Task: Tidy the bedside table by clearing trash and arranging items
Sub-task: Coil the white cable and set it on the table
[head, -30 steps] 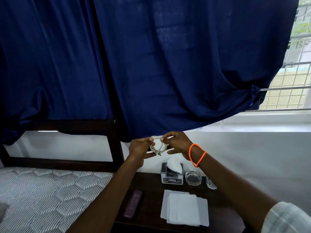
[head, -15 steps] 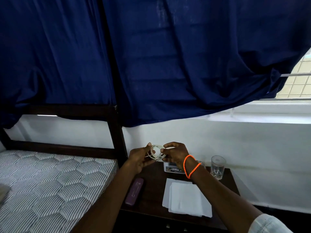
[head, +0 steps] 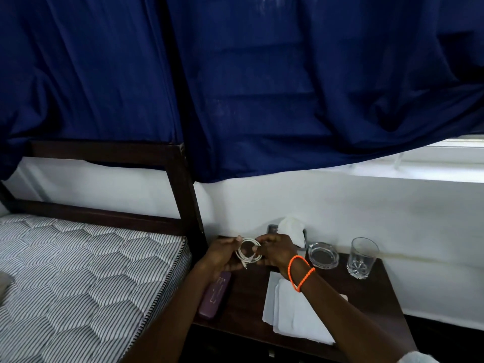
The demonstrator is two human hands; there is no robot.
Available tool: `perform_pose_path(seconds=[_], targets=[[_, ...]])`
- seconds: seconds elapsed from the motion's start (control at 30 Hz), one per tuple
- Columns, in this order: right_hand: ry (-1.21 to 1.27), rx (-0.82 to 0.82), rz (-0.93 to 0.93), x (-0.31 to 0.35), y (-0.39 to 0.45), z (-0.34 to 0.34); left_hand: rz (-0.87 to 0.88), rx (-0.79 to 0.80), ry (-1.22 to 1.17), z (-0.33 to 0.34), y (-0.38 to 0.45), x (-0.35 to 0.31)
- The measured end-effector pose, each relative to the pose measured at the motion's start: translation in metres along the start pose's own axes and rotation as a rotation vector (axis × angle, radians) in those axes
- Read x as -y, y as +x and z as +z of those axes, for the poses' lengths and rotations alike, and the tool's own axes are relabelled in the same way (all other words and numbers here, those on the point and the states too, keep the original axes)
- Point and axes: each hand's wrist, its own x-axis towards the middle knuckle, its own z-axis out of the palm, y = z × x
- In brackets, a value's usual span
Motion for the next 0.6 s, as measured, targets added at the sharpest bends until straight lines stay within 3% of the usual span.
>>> perform_pose_path(seconds=[0.17, 0.3, 0.47, 0.6], targets=[[-0.102, -0.009, -0.047, 0.003, 0.002, -0.002, 0.083, -0.076, 0.048, 0.005, 0.005, -0.001], [-0.303, -0.233, -0.071, 0.013, -0.015, 0.007, 0.331, -0.363, 0.364, 0.017, 0.006, -0.006], [-0.357, -0.105, -0.027, 0.025, -0.035, 0.008, 0.52, -0.474, 0.446, 0.031, -0.013, -0.018], [-0.073, 0.008, -0.009, 0.038, -0.05, 0.012, 0.644, -0.509, 0.516, 0.035, -0.026, -0.026]])
